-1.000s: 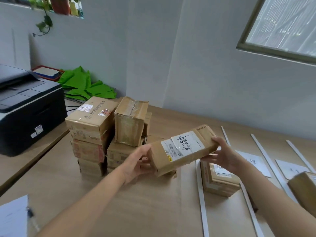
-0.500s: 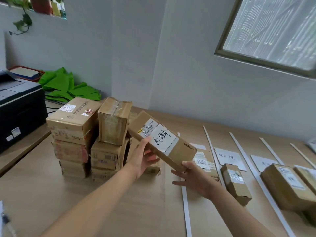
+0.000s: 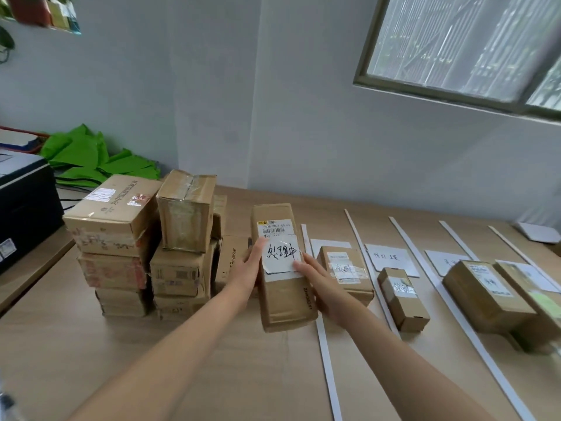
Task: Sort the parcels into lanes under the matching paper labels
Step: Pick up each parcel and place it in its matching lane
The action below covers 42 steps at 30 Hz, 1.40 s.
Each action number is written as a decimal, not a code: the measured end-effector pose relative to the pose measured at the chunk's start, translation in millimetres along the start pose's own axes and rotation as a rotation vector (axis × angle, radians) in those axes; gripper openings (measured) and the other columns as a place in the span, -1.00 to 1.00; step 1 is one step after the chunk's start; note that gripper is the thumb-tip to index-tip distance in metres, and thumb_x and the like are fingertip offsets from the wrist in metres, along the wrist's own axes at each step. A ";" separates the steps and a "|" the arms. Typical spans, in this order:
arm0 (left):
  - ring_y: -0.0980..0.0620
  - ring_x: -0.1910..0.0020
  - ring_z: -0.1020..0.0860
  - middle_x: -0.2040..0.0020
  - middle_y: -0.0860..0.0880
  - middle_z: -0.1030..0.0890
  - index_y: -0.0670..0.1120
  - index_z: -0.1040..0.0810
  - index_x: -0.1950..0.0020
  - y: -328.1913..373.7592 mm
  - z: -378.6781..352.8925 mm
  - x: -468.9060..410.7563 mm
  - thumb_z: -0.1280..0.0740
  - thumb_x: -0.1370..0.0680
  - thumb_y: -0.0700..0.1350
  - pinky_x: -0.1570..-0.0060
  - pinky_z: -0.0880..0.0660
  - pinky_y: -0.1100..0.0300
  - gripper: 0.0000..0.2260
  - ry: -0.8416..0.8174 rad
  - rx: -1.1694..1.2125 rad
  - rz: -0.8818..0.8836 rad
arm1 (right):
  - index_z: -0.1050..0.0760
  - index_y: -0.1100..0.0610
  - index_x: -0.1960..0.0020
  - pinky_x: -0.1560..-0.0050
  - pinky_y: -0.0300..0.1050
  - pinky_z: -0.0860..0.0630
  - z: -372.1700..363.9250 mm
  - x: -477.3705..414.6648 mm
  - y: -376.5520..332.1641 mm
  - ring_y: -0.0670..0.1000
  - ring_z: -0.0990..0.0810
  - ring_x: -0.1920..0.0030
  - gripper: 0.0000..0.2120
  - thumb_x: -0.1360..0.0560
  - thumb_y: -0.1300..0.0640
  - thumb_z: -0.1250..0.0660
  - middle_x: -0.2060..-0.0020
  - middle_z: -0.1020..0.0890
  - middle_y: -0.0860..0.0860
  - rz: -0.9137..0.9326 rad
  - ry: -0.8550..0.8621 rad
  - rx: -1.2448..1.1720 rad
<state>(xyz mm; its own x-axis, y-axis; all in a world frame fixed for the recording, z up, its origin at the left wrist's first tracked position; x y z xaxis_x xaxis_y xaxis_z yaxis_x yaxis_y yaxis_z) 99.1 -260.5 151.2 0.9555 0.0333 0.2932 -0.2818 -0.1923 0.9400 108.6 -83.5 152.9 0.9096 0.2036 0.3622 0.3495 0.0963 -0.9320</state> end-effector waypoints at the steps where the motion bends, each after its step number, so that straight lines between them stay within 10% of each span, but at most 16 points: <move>1: 0.04 -0.02 -0.66 -0.04 0.05 -0.71 0.08 -0.63 -0.18 0.1 -0.6 2.6 -0.22 -0.54 0.34 0.13 -0.52 0.20 -0.56 0.013 -0.018 -0.032 | -0.39 -0.34 -0.36 -0.18 0.03 -0.60 -7.8 0.8 3.2 -0.01 -0.59 -0.22 -0.55 -0.50 -0.20 -0.39 -0.24 -0.59 -0.11 0.010 0.035 -0.042; 16: 0.15 -0.06 -0.53 -0.15 0.09 -0.58 0.07 -0.49 -0.37 -46.5 -29.3 30.6 -0.11 -0.66 0.19 0.14 -0.37 0.34 -0.62 0.018 -0.140 -0.077 | -0.42 -0.31 -0.39 -0.36 0.08 -0.48 1.8 26.6 53.5 -0.06 -0.57 -0.30 -0.62 -0.60 -0.29 -0.15 -0.26 -0.62 -0.17 0.030 0.113 -0.217; 23: 0.04 -0.27 -0.48 -0.29 0.08 -0.55 0.09 -0.43 -0.46 -65.9 -69.2 69.1 -0.16 -0.64 0.19 -0.16 -0.39 0.18 -0.58 0.034 -0.190 -0.087 | -0.40 -0.36 -0.38 -0.36 0.08 -0.48 44.4 67.8 75.6 -0.05 -0.55 -0.31 -0.46 -0.43 -0.42 -0.28 -0.31 -0.58 -0.18 0.053 0.190 -0.168; 34: 0.11 -0.21 -0.58 -0.24 0.16 -0.62 0.14 -0.48 -0.41 -179.6 -184.2 161.8 -0.19 -0.51 0.35 -0.28 -0.51 0.05 -0.46 -0.161 -0.363 -0.004 | -0.44 -0.31 -0.35 -0.24 0.02 -0.58 146.6 208.8 181.2 -0.08 -0.61 -0.21 -0.67 -0.60 -0.25 -0.19 -0.24 -0.61 -0.18 -0.008 0.352 -0.184; 42: 0.09 -0.31 -0.50 -0.36 0.20 -0.51 0.22 -0.35 -0.48 -245.6 -214.3 160.2 -0.17 -0.65 0.12 -0.34 -0.46 0.02 -0.62 -0.222 -0.491 0.073 | -0.47 -0.28 -0.36 -0.19 -0.12 -0.58 190.1 215.2 239.6 -0.14 -0.63 -0.18 -0.67 -0.61 -0.20 -0.22 -0.22 -0.63 -0.19 -0.119 0.382 -0.193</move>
<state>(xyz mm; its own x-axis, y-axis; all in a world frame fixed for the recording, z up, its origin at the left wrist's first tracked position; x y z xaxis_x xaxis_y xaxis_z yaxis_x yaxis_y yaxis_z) 302.6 2.3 4.7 0.9124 -0.1810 0.3672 -0.3056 0.2957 0.9051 345.4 168.6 10.7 0.8655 -0.1756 0.4690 0.4596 -0.0935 -0.8832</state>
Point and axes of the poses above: each hand's wrist, its own x-axis away from the middle knuckle, its own z-axis out of the back of the hand, y = z × x, the point moved 1 cm from there along -x, towards the middle knuckle
